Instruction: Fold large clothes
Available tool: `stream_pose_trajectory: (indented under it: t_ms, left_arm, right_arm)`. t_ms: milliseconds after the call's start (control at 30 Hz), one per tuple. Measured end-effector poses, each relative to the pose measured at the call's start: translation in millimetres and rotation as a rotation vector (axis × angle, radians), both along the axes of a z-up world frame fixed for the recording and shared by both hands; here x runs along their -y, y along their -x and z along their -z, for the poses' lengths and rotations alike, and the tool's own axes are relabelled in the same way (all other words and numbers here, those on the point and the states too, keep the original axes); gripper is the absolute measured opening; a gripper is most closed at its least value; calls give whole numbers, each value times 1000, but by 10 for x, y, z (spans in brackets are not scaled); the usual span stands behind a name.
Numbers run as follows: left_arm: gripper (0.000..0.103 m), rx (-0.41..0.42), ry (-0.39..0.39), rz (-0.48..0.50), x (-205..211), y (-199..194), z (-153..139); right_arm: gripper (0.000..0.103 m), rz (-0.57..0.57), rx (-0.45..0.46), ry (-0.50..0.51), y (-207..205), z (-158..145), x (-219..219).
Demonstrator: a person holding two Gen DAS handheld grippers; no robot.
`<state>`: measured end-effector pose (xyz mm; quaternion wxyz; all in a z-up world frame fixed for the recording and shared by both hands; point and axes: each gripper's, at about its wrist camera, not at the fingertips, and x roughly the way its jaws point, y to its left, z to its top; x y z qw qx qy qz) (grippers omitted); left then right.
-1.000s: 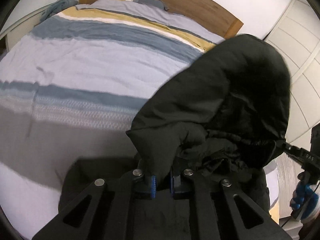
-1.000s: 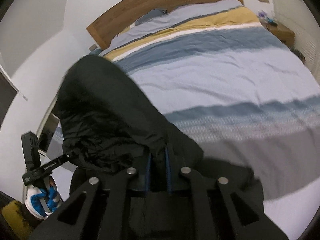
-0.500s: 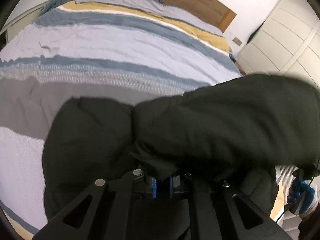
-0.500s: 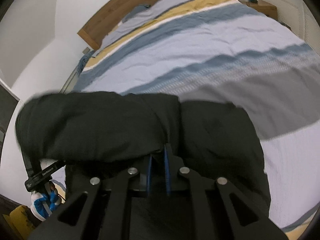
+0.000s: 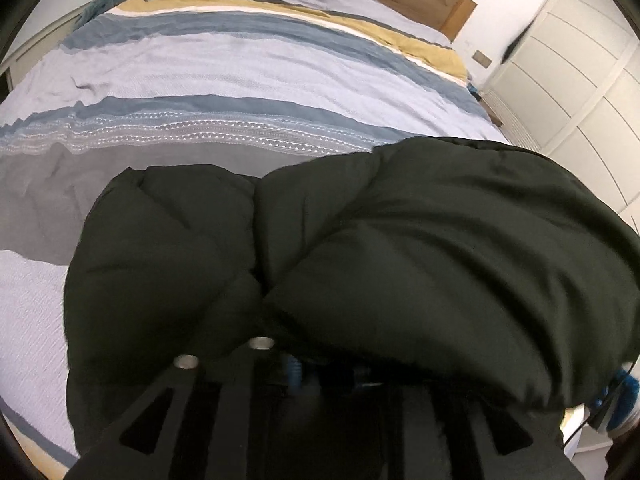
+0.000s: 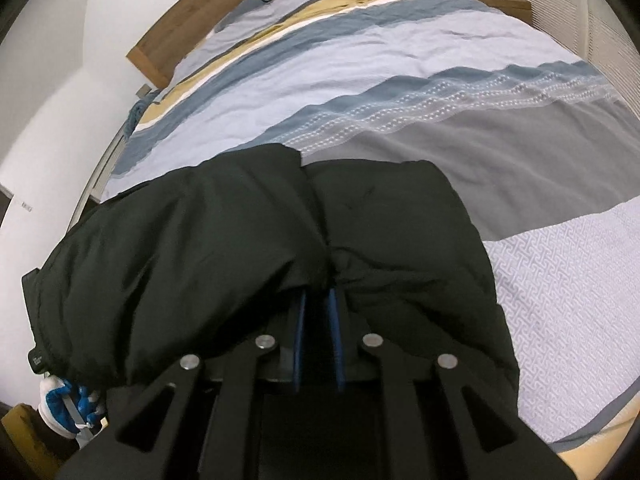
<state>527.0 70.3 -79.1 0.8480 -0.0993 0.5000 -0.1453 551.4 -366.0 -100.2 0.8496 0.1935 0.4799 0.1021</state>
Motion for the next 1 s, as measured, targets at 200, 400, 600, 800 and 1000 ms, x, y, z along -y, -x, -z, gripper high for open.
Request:
stream_pose_trajectory:
  t_ms: [200, 400, 600, 800, 1000]
  left_arm:
    - [61, 11, -33, 26, -53, 299, -141]
    - [74, 50, -21, -11, -337, 509, -520]
    - [81, 109, -23, -32, -300, 296, -883]
    - [81, 127, -23, 10, 111, 18, -865]
    - [81, 115, -128, 46, 473, -11, -454]
  right_arm:
    - [13, -41, 31, 39, 178, -243, -108]
    - [48, -54, 87, 53, 370, -659, -221]
    - [49, -116, 151, 67, 191, -1098, -543]
    - [50, -227, 165, 136, -80, -1131, -1082]
    - [50, -303, 119, 215, -65, -747, -1309]
